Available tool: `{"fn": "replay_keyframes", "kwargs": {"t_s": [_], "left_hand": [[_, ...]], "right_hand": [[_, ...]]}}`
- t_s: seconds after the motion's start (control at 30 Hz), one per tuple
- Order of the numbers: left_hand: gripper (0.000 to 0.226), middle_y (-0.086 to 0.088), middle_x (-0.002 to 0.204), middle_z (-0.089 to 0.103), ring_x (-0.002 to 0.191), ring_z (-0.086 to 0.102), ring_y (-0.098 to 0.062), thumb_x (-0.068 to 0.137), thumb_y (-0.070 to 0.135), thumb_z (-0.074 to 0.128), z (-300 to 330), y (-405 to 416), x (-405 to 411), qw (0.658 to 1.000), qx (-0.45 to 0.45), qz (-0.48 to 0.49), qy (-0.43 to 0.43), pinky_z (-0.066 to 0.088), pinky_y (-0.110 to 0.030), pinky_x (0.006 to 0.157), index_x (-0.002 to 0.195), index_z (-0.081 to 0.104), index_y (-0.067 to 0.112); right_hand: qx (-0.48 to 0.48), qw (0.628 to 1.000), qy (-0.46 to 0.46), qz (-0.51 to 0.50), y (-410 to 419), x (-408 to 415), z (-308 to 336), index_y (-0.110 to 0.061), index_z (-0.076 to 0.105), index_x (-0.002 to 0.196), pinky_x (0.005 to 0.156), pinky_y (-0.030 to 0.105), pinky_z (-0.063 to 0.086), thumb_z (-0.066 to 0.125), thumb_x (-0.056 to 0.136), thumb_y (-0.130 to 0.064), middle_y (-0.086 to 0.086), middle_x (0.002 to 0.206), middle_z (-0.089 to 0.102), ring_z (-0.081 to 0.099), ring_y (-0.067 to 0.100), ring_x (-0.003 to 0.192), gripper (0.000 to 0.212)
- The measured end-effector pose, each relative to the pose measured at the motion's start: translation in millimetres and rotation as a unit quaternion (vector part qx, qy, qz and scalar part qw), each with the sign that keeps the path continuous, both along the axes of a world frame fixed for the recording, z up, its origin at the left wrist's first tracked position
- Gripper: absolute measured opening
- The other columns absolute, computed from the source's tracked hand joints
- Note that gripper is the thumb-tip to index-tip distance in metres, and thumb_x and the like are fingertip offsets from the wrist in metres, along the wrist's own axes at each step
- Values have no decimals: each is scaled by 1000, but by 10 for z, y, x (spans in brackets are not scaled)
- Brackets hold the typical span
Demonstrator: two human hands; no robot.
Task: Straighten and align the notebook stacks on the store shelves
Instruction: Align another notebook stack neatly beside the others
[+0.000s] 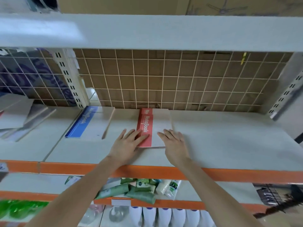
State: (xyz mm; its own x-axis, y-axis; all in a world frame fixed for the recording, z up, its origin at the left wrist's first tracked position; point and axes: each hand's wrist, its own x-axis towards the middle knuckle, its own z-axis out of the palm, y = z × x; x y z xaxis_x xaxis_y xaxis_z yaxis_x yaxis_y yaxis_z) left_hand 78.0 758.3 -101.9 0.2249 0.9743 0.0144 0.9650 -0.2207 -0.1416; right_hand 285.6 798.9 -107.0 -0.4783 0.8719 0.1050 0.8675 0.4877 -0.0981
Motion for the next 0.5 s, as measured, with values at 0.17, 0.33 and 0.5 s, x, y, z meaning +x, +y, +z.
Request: {"fn": "replay_keyframes", "kwargs": {"t_s": [0.17,0.33,0.5], "left_hand": [[80,1,158,9,145,4,-17,75,75,0,-44,-2,-96,996,-57,49,-52,-3,-37,117,148,2,41],[84,4,156,15,145,6,-14,76,82,2,-64,3,-103,997,-34,43,-63,-3,-36,117,148,7,40],[111,5,157,12,145,4,-15,54,85,-27,-28,-21,-130,997,-23,26,-62,-3,-38,118,149,9,39]], "right_hand": [[-150,986,72,-5,156,26,37,-38,22,149,116,37,-10,48,89,-16,-11,159,8,-5,9,146,69],[-271,956,109,15,199,133,117,-41,20,149,112,39,-20,51,80,-16,-9,159,-7,-24,10,142,79],[-242,964,114,-1,129,272,85,-39,21,149,113,42,-19,56,84,-26,-1,159,-10,-26,13,142,74]]}}
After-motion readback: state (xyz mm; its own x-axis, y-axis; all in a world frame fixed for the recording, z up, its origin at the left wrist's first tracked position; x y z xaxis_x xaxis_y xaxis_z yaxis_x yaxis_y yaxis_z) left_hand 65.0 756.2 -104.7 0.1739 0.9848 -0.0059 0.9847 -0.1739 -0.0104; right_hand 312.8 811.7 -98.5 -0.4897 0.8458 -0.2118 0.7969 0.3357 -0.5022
